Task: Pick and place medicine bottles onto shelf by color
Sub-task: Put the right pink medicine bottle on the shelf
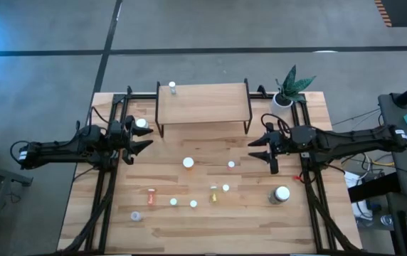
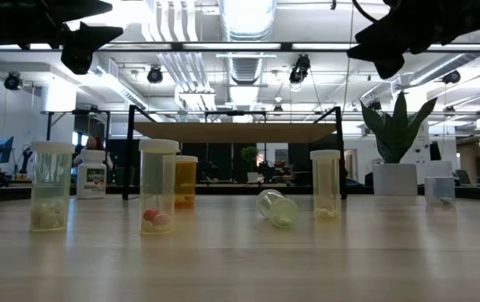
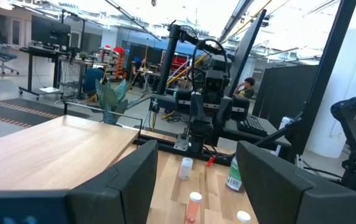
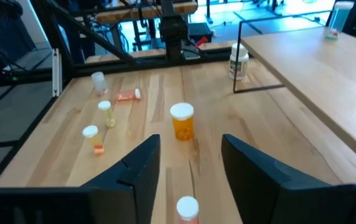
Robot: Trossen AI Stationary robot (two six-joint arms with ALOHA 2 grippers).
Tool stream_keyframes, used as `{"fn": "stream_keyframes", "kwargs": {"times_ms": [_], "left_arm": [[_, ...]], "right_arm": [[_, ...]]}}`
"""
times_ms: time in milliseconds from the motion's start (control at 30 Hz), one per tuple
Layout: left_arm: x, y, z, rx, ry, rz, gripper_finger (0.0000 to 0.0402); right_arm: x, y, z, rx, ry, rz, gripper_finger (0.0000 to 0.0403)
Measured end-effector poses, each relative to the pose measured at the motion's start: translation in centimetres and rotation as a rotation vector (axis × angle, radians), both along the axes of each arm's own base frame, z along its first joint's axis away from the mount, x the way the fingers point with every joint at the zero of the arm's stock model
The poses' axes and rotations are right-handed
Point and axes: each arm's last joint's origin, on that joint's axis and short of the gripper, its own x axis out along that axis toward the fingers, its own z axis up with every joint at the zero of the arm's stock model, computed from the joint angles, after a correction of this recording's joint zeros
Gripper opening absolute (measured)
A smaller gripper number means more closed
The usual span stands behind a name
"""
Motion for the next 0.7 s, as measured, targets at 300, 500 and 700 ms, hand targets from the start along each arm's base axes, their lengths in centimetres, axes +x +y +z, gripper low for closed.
{"fn": "stream_keyframes", "kwargs": {"times_ms": [300,500,700], "left_arm": [[0.00,0.01,0.00,-0.004,0.000,0.002,0.0203],[0.00,0.01,0.00,-0.004,-0.001,0.003,0.0203],[0.00,0.01,0.00,-0.004,-0.001,0.003,0.0203]], "right_arm": [[0.35,0.01,0.24,0.013,-0.005,-0.002,0.0224],[0.30,0.02,0.28,0.029,-0.006,-0.002,0.0227],[0.54,0.46,0.01,0.036,0.011,0.024,0.0226]]}}
